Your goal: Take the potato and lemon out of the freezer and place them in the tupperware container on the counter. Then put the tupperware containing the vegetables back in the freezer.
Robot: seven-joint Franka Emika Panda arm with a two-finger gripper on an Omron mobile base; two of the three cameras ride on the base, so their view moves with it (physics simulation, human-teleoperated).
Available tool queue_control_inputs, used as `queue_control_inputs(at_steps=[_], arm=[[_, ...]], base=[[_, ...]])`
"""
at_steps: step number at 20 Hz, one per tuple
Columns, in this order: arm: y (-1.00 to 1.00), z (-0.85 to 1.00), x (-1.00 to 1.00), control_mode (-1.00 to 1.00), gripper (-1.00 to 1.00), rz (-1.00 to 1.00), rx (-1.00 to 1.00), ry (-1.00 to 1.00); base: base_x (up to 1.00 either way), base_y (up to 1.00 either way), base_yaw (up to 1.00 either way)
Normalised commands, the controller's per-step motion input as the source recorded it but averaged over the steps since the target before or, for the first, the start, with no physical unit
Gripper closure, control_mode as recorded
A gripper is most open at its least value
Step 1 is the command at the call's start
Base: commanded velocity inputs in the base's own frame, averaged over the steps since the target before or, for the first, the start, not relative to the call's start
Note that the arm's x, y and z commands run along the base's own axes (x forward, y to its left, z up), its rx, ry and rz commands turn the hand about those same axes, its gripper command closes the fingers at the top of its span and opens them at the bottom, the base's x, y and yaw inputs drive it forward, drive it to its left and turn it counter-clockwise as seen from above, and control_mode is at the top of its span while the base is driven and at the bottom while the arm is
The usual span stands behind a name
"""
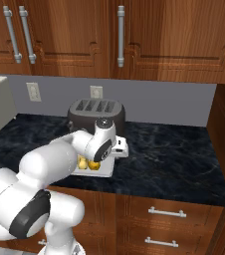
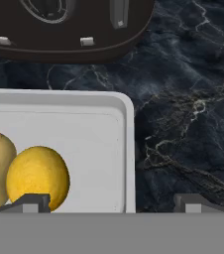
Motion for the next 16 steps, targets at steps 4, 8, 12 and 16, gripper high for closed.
queue_control_inputs(at_steps=[4,8,12,16], arm=[[-0.17,-0.31,0.18,-1.00,-1.00,0.00,0.02,0.09],[-0.15,-0.32,0.26,-1.00,-1.00,0.00,0.04,0.10],[-0.06,-0.36,0.25,-1.00,-1.00,0.00,0.03,0.09],[0.00,-0.37,0.20,-1.00,-1.00,0.00,0.02,0.08]], base=[[0.00,0.00,0.00],[0.00,0.00,0.00],[0.00,0.00,0.00],[0.00,0.00,0.00]])
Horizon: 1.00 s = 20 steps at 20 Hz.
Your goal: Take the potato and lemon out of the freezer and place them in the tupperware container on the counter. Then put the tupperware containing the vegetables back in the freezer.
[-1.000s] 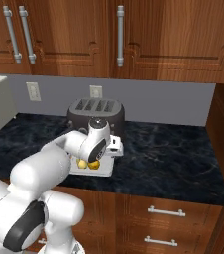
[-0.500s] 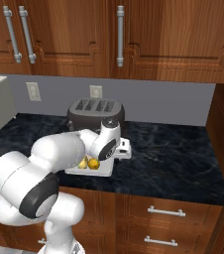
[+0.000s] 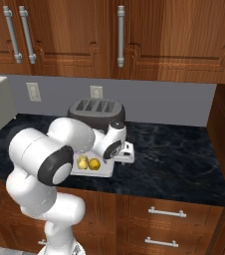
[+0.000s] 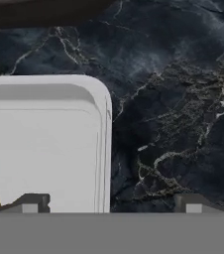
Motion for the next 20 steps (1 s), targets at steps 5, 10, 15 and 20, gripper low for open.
queue_control_inputs(at_steps=[5,10,15,20], arm=[[0.00,-0.32,0.20,-1.00,-1.00,0.00,0.01,0.05],[0.00,-0.33,0.16,-1.00,-1.00,0.00,0.00,0.05],[0.06,-0.38,0.00,-1.00,1.00,0.00,0.00,0.04],[0.23,-0.38,-0.29,-1.00,1.00,-0.01,0.00,0.00]], base=[[0.00,0.00,0.00],[0.00,0.00,0.00],[0.00,0.00,0.00],[0.00,0.00,0.00]])
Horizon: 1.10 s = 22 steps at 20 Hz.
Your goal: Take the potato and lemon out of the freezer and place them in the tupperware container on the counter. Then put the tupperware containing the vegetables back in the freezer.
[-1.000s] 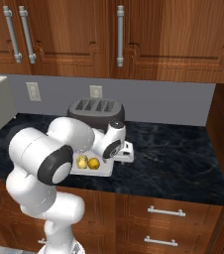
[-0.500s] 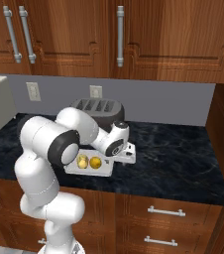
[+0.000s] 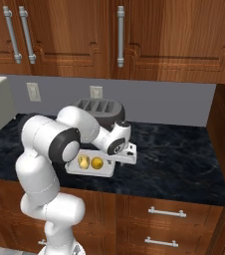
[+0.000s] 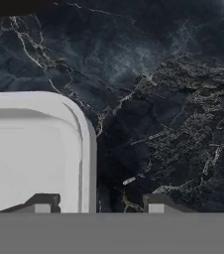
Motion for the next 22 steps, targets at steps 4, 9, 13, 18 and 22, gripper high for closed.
queue_control_inputs(at_steps=[4,9,13,18,22], arm=[[0.35,-0.12,-0.50,-1.00,1.00,-0.03,0.00,-0.03],[0.31,0.02,-0.38,-1.00,1.00,-0.04,0.00,-0.03],[0.10,0.48,-0.27,-1.00,1.00,-0.10,0.00,-0.04],[0.01,0.85,-0.13,-1.00,1.00,-0.29,0.04,-0.01],[0.00,0.94,-0.24,-1.00,1.00,-0.19,0.08,0.00]], base=[[0.00,0.00,0.00],[0.00,0.00,0.00],[0.00,0.00,0.00],[0.00,0.00,0.00],[0.00,0.00,0.00]])
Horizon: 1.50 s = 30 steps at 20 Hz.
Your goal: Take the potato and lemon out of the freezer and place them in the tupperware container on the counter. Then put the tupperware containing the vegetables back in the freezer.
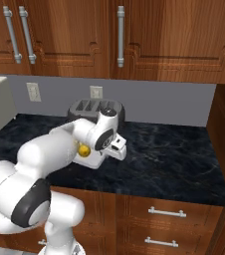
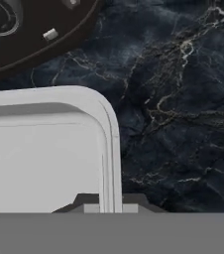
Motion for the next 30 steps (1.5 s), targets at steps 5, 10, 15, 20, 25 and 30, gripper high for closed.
queue_control_inputs(at_steps=[5,10,15,20,25,30], arm=[[0.00,0.91,-0.15,-1.00,1.00,-0.14,0.04,0.00],[0.00,0.84,-0.34,-1.00,1.00,-0.14,0.00,-0.02],[0.00,0.96,-0.48,-1.00,1.00,-0.13,0.00,-0.06],[0.00,0.94,-0.55,-1.00,1.00,-0.12,0.00,-0.08],[0.00,0.91,-0.71,-1.00,1.00,-0.10,0.02,-0.09],[0.02,0.62,-0.95,-1.00,1.00,-0.07,0.01,-0.12]], base=[[0.00,0.00,0.00],[0.00,0.00,0.00],[0.00,0.00,0.00],[0.00,0.00,0.00],[0.00,0.00,0.00],[0.00,0.00,0.00]])
